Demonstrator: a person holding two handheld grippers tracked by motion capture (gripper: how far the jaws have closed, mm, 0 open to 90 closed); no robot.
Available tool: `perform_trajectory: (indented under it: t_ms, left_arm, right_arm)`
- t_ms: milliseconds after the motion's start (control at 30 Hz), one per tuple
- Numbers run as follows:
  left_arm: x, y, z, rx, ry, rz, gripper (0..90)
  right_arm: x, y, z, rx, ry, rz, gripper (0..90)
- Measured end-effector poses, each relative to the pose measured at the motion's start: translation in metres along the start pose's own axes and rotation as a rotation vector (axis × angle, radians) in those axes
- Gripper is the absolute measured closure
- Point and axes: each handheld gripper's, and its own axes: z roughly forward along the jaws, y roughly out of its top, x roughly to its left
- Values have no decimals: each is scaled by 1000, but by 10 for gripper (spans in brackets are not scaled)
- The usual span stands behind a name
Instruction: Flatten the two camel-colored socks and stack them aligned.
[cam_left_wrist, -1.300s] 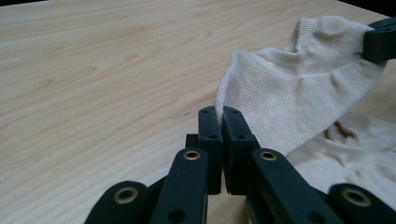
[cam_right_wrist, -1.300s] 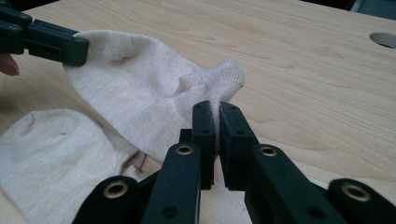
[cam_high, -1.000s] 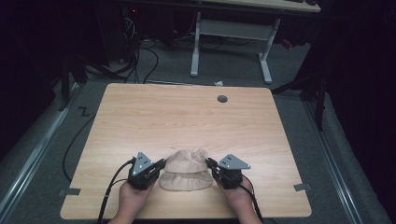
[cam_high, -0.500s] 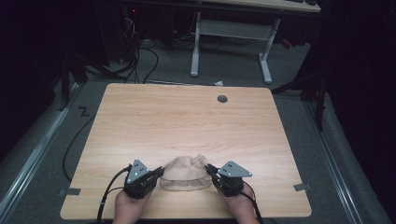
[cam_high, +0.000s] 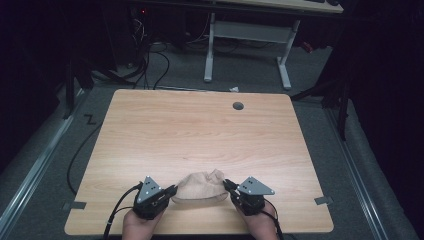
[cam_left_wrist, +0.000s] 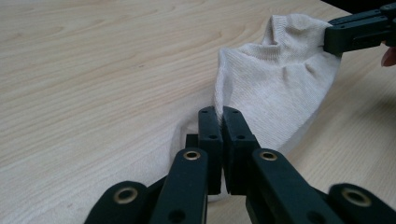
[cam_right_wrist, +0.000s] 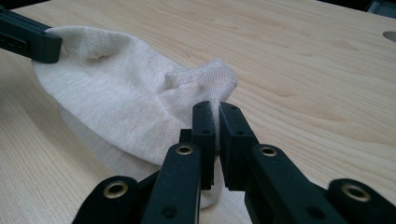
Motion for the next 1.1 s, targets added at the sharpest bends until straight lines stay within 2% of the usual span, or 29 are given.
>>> perform_trajectory:
  t_ms: [267, 467, 667, 733, 800, 933, 1100]
  left_arm:
    - [2, -8, 0, 16, -6, -13, 875]
    - [1, -10, 3, 19, -3, -7, 874]
    - [4, -12, 10, 47, 4, -5, 872]
    - [6, -14, 13, 80, 6, -4, 869]
    - [5, -16, 14, 86, 8, -6, 868]
    - [7, -18, 16, 106, 16, -11, 847]
    - [6, -18, 17, 108, 32, 0, 805]
  right_arm:
    - [4, -3, 4, 27, 8, -12, 862]
    - [6, -4, 5, 36, 10, -28, 861]
    - [7, -6, 5, 51, 0, -39, 861]
    - [8, -8, 8, 79, -2, -52, 861]
    - [8, -9, 10, 87, -1, -59, 860]
    - [7, -12, 13, 111, -1, -48, 857]
    - [5, -15, 16, 132, -5, -39, 853]
